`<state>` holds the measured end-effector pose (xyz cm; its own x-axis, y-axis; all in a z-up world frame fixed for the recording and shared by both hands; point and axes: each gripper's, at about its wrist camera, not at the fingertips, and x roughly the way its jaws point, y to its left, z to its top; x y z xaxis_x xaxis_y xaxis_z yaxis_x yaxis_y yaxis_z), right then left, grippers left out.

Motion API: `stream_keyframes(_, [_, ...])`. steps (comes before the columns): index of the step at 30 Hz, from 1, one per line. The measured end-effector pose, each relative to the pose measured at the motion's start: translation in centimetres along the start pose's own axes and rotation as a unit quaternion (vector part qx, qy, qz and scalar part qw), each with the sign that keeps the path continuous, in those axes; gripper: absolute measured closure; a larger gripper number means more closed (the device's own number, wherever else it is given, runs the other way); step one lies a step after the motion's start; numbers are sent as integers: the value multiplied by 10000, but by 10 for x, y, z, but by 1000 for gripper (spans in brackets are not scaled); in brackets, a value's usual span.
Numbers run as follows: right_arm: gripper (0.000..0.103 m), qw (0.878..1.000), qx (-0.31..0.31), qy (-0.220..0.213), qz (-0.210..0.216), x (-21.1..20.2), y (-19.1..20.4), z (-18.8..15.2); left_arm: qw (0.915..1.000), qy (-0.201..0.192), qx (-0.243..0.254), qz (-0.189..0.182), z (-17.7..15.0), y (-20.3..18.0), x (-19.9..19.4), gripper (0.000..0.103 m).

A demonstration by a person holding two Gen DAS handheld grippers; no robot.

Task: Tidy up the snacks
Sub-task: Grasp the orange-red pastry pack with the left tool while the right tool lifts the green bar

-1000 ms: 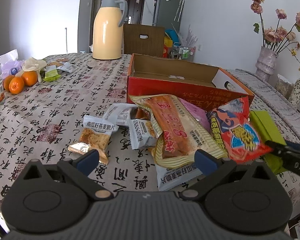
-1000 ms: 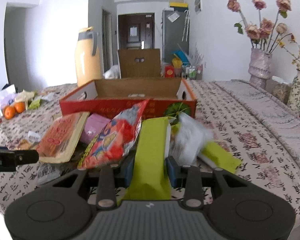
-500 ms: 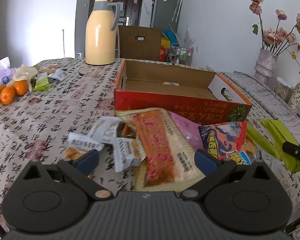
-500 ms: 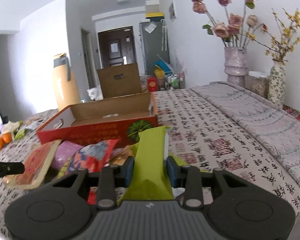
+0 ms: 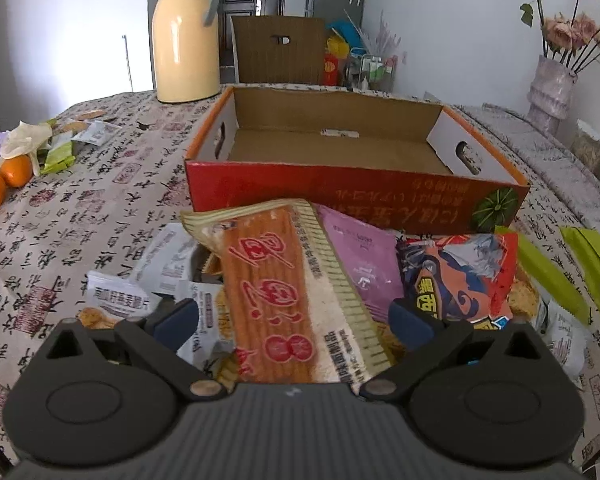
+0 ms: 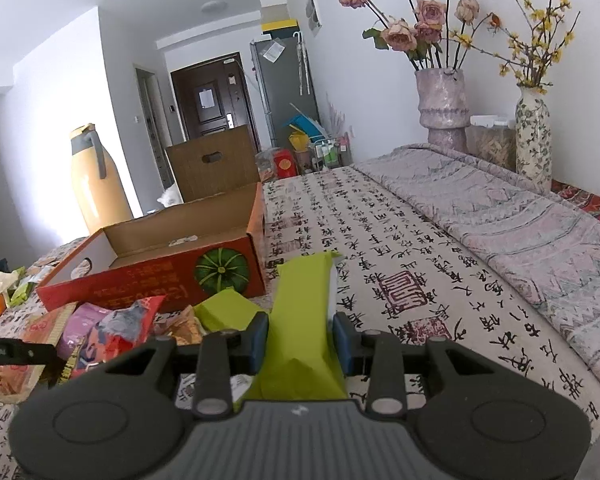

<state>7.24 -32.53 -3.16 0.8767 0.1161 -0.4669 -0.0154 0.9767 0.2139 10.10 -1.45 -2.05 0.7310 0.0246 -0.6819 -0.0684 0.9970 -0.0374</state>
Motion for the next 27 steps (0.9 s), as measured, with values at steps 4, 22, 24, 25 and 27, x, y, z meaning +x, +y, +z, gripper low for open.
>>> stream_keyframes(4, [69,10000,35,15,58,5,-5,0,9999,86,-27,-81,0,-1,3,16])
stream_keyframes(22, [69,10000,-16,40,35,4,-6,0,9995,-184,-117,-212,1,18,-14,67])
stream_keyframes(24, [69,10000,-30,33,28,2,-5,1,9993,-256,-106,-237,1,19,-18,67])
stream_keyframes(25, [69,10000,-38,28,18,2,-5,1,9992,-302,-97,-240,1,19,-20,67])
stream_keyframes(27, [69,10000,-59,19,10,1,-3,2,9989,-393,-83,-254,3,19,-25,67])
